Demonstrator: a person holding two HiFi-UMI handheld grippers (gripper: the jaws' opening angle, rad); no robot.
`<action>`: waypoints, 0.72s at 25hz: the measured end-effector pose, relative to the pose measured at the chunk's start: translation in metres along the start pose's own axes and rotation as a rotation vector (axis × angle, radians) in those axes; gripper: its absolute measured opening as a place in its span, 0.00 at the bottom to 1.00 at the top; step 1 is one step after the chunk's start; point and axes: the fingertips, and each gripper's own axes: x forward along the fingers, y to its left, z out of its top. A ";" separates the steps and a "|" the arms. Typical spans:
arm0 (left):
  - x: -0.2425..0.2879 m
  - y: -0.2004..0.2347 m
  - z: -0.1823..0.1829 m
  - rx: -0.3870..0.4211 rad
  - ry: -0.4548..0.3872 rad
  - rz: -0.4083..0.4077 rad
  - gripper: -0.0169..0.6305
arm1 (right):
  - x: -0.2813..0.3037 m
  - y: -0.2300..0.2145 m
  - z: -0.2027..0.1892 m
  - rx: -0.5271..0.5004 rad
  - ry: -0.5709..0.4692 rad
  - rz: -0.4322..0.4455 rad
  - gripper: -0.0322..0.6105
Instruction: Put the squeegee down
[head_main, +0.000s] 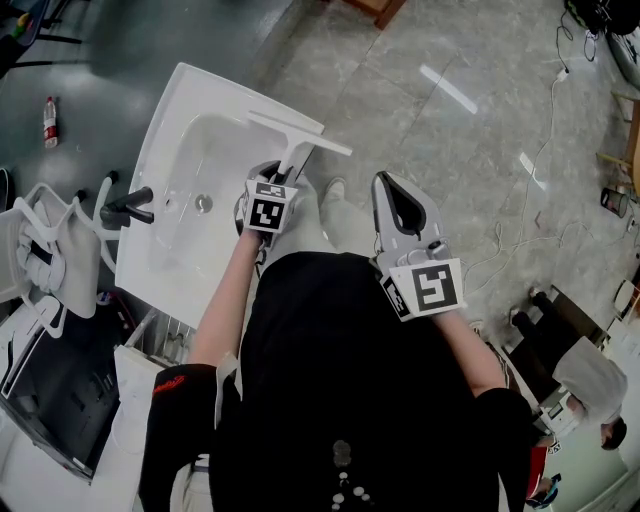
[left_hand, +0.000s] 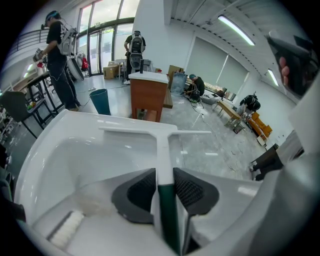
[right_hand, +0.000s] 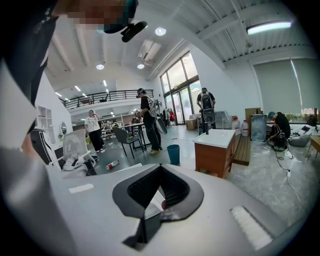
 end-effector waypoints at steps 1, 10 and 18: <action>-0.001 0.000 0.001 0.001 -0.007 -0.002 0.21 | 0.000 0.001 0.000 -0.001 0.000 0.001 0.05; -0.015 -0.007 0.005 -0.009 -0.041 -0.052 0.41 | 0.000 0.003 0.001 0.003 -0.006 0.023 0.05; -0.054 -0.005 0.019 -0.084 -0.160 -0.004 0.36 | -0.003 0.007 0.007 0.002 -0.029 0.072 0.05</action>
